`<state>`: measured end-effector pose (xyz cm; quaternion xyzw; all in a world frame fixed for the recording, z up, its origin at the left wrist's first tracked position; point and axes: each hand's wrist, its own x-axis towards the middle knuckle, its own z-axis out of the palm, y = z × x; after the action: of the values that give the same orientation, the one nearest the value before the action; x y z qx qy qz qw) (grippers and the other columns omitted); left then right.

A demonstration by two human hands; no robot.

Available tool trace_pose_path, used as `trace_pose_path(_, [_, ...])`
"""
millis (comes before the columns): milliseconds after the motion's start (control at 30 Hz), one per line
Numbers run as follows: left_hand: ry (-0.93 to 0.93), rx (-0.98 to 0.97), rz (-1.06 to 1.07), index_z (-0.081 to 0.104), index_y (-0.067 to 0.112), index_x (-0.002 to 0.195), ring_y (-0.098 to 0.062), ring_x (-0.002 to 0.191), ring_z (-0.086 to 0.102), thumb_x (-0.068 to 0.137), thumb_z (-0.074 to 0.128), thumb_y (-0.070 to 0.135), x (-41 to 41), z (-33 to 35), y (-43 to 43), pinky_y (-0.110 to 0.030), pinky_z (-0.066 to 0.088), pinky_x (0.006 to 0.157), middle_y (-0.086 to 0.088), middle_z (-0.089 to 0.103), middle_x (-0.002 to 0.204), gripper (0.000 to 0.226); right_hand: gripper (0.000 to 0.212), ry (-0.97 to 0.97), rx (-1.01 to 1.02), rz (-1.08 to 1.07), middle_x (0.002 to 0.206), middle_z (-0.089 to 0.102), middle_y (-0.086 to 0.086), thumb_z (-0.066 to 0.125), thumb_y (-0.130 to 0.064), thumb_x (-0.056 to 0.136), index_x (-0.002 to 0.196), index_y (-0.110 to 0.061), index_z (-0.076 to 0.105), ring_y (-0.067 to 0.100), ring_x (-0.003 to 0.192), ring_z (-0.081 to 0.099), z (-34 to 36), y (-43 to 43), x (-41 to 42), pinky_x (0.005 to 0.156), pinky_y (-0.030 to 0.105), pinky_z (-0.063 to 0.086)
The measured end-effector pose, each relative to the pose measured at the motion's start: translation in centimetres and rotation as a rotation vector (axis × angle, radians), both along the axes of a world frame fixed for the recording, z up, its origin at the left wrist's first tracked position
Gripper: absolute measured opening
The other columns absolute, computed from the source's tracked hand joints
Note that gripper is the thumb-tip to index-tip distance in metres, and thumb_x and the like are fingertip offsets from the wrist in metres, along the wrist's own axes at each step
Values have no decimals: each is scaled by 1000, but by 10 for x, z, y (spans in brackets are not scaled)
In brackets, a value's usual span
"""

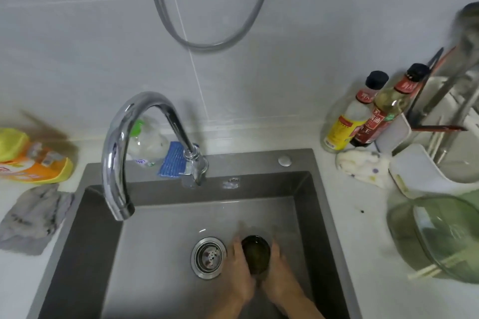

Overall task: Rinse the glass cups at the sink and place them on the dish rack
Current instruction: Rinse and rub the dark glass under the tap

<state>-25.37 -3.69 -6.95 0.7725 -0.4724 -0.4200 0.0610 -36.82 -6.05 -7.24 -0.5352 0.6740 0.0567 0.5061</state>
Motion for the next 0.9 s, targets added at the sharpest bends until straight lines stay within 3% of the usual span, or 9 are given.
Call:
trace_pose_path(167, [64,69,13,20,15,164,-24,141,46,95,63,8,10,-17,1,-18,32,110,-10,41,158,82,100,-17,-18,49,161,32,6,72,-28,93,162,-35,0,23,139,46,-10,4,6,117,41,40])
trace_pose_path(233, [73,78,-23,21,15,162,-26,141,48,97,57,7,14,-19,0,-25,36,111,-11,42,158,75,99,-33,-41,30,160,32,6,74,-30,91,162,-35,5,23,140,45,-12,4,7,118,42,39])
trace_pose_path(333, [41,83,-66,22,19,163,-27,142,49,89,58,8,16,-27,-4,-31,37,115,-7,41,160,83,99,-74,-30,12,160,31,3,79,-23,88,162,-30,13,22,144,39,-14,2,4,120,36,33])
trace_pose_path(467, [39,52,-52,40,23,153,-26,131,58,80,66,7,18,-41,-6,-36,46,109,-6,56,148,79,82,-79,-111,2,147,51,6,75,-13,88,157,-26,31,22,129,55,-21,3,0,110,36,48])
trace_pose_path(533, [37,20,-40,46,25,148,-28,124,63,81,66,8,20,-41,-5,-36,50,103,-6,63,139,72,80,-75,-140,-51,140,56,-1,79,-17,84,151,-32,39,17,124,56,-22,4,2,109,37,49])
trace_pose_path(667, [72,-52,-17,50,27,144,-27,121,65,81,66,10,26,-37,-1,-34,51,99,-3,68,131,67,50,-115,-151,-94,126,63,-5,73,-21,92,135,-36,53,8,110,61,-16,7,10,98,27,55])
trace_pose_path(767, [99,-126,22,57,28,136,-22,115,67,77,67,7,33,-33,0,-34,53,97,1,72,124,64,70,-123,-186,-96,129,63,-3,79,-21,82,143,-34,49,14,114,63,-9,7,15,100,38,56])
trace_pose_path(900, [235,-184,63,63,30,130,-16,112,67,69,71,4,54,-18,3,-30,53,98,8,72,121,67,84,-147,-210,-53,124,64,-8,90,-17,64,138,-35,53,14,115,63,12,4,23,100,36,54])
